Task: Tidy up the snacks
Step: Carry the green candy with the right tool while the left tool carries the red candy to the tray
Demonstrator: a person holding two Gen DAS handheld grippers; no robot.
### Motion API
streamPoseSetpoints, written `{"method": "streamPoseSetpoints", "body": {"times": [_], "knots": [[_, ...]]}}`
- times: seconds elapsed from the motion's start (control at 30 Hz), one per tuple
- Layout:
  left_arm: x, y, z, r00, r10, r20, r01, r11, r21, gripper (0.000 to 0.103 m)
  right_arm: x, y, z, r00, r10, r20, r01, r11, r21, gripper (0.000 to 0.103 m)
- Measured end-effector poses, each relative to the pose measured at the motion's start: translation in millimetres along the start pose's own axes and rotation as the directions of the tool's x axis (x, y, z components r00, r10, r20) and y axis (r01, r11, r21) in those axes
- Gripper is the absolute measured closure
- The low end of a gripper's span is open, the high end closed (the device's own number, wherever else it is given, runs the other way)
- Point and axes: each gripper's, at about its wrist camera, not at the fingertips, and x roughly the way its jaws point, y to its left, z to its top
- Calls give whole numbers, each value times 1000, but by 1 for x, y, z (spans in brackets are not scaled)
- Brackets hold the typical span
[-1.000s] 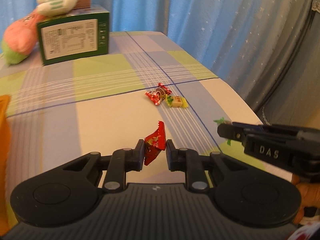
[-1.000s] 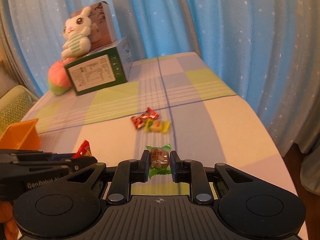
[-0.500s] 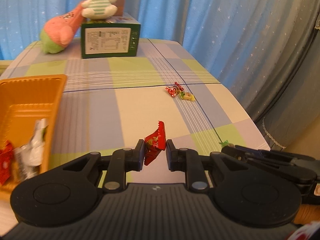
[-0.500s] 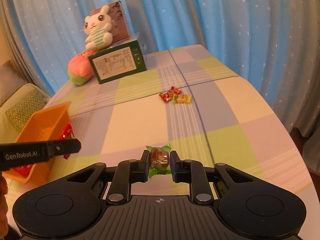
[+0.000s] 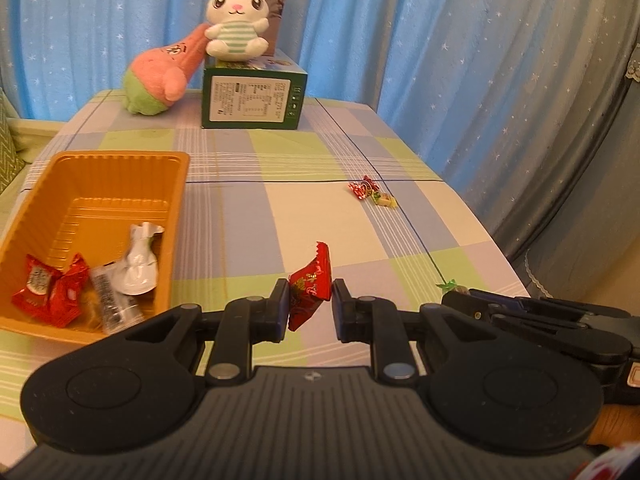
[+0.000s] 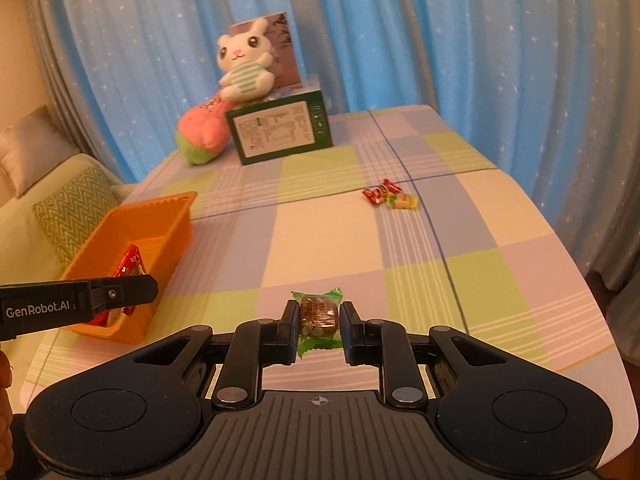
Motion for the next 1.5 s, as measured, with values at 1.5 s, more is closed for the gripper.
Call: {"method": "streamPoseSetpoints", "body": {"times": [1.5], "knots": [[-54, 135, 6, 979, 203, 31, -198, 971, -137, 83, 54, 149, 22, 973, 224, -58, -231, 950, -212, 82]]}}
